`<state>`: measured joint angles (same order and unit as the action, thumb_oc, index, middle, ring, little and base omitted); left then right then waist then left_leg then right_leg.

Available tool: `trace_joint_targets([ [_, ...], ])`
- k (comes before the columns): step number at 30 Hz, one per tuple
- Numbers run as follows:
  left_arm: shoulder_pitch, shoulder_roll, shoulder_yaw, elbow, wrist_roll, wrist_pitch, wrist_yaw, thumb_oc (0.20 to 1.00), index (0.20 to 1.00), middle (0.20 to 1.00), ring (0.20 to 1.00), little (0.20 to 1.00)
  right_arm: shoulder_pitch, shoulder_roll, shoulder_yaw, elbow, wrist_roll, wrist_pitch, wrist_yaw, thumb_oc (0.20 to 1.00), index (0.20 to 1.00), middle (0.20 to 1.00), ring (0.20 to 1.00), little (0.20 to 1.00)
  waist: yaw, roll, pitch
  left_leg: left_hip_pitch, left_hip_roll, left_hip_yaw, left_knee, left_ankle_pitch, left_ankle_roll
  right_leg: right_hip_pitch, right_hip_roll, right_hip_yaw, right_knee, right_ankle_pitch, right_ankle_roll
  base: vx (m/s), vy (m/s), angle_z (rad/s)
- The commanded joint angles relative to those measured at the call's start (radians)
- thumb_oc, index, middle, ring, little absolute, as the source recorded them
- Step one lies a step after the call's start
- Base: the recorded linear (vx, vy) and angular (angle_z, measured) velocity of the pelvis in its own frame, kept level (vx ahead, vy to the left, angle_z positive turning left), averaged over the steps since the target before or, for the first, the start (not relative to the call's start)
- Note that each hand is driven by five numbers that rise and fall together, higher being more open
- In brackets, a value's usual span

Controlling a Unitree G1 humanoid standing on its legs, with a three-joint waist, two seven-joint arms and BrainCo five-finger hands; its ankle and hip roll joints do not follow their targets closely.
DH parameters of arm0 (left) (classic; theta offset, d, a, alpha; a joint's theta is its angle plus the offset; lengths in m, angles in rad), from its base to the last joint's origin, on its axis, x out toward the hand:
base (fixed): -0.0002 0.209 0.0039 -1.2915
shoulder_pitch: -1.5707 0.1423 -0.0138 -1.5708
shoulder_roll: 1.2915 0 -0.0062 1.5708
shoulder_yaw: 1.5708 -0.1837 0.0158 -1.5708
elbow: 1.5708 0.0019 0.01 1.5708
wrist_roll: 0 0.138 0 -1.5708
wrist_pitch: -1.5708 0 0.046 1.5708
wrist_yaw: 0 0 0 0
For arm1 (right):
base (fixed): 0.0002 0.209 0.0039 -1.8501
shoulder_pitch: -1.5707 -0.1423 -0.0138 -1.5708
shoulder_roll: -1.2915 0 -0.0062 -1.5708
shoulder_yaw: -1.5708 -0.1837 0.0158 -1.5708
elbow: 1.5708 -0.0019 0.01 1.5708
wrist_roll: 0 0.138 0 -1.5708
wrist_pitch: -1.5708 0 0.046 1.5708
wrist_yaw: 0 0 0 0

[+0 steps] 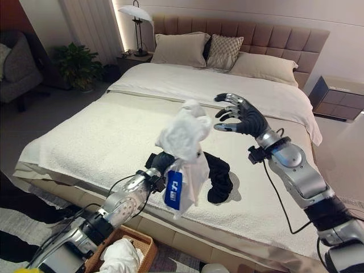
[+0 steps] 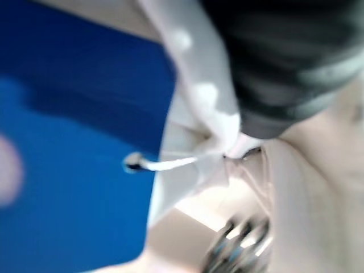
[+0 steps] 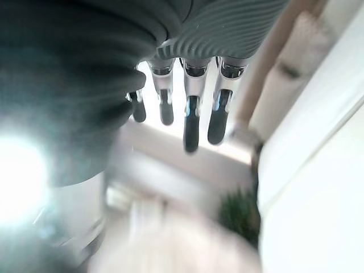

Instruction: Pick up clothes into the bucket

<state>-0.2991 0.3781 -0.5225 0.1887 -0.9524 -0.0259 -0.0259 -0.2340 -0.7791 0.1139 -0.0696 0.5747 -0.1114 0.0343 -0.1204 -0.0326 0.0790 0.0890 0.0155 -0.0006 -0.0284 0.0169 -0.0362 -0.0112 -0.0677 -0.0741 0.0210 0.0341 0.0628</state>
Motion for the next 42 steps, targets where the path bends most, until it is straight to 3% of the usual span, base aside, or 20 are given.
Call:
trace_joint_targets([
  [1,-0.010,0.017,0.067,-0.095,0.058,-0.075,0.006,0.200,0.200,0.200,0.200,0.200,0.024,0.051,-0.076,-0.014,-0.048,-0.060,-0.042,1.000,1.000,1.000,1.000,1.000,0.014,-0.043,-0.012,-0.069,-0.005,-0.016,0.120,-0.091,-0.014,0.040,-0.069,-0.030,0.049,-0.071,0.073,0.00,0.000,0.00],
  [3,0.092,0.046,0.181,-0.176,0.167,-0.090,0.000,0.200,0.200,0.200,0.200,0.200,0.182,0.195,-0.186,-0.010,-0.101,-0.067,-0.057,1.000,1.000,1.000,1.000,1.000,0.014,-0.041,0.000,-0.084,-0.007,-0.020,0.129,-0.096,-0.009,0.028,-0.068,-0.032,0.058,-0.079,0.071,0.00,0.000,0.00],
  [5,0.163,0.047,0.263,-0.217,0.222,-0.103,0.003,0.200,0.200,0.200,0.200,0.200,0.288,0.282,-0.227,0.020,-0.129,-0.065,-0.059,1.000,1.000,1.000,1.000,1.000,0.012,-0.039,0.013,-0.092,-0.008,-0.023,0.132,-0.097,-0.006,0.020,-0.069,-0.032,0.063,-0.081,0.070,0.00,0.000,0.00],
  [11,0.300,0.019,0.412,-0.263,0.336,-0.129,0.013,0.200,0.200,0.200,0.200,0.200,0.454,0.402,-0.252,0.218,-0.192,-0.042,-0.045,1.000,1.000,1.000,1.000,1.000,0.011,-0.045,0.068,-0.148,-0.016,-0.031,0.167,-0.096,-0.004,-0.026,-0.069,-0.031,0.087,-0.083,0.066,-0.06,0.004,0.02],
  [16,0.388,0.008,0.490,-0.226,0.458,-0.167,0.050,0.200,0.200,0.200,0.200,0.200,0.504,0.441,-0.268,0.442,-0.249,-0.046,-0.075,1.000,1.000,1.000,1.000,1.000,0.018,-0.047,0.126,-0.203,-0.025,-0.044,0.202,-0.094,-0.004,-0.074,-0.074,-0.037,0.112,-0.078,0.064,-0.09,0.010,0.07],
  [22,0.418,0.025,0.535,-0.073,0.580,-0.205,0.123,0.200,0.200,0.200,0.200,0.200,0.473,0.424,-0.220,0.635,-0.405,-0.066,-0.147,1.000,1.000,1.000,1.000,1.000,0.034,-0.045,0.187,-0.260,-0.028,-0.046,0.239,-0.090,-0.003,-0.132,-0.081,-0.028,0.141,-0.067,0.067,-0.07,0.018,0.02],
  [26,0.386,0.041,0.543,0.147,0.689,-0.219,0.215,0.200,0.200,0.200,0.200,0.200,0.421,0.421,-0.145,0.761,-0.469,-0.077,-0.193,1.000,1.000,1.000,1.000,1.000,0.044,-0.034,0.235,-0.303,-0.031,-0.038,0.268,-0.089,-0.001,-0.176,-0.086,-0.015,0.156,-0.056,0.070,-0.04,0.043,-0.01],
  [33,0.282,0.068,0.526,0.422,0.806,-0.211,0.342,0.200,0.200,0.200,0.200,0.200,0.365,0.394,-0.050,0.795,-0.517,-0.097,-0.215,1.000,1.000,1.000,1.000,1.000,0.036,-0.037,0.304,-0.383,-0.028,-0.029,0.320,-0.090,0.005,-0.267,-0.091,0.013,0.195,-0.049,0.070,-0.04,0.036,-0.08],
  [42,0.176,0.150,0.479,0.501,0.957,-0.167,0.443,0.200,0.200,0.200,0.200,0.200,0.284,0.350,-0.001,0.713,-0.498,-0.119,-0.247,1.000,1.000,1.000,1.000,1.000,0.019,-0.064,0.421,-0.556,-0.024,-0.026,0.446,-0.105,0.013,-0.435,-0.081,0.037,0.306,-0.059,0.059,-0.08,0.029,-0.05],
])
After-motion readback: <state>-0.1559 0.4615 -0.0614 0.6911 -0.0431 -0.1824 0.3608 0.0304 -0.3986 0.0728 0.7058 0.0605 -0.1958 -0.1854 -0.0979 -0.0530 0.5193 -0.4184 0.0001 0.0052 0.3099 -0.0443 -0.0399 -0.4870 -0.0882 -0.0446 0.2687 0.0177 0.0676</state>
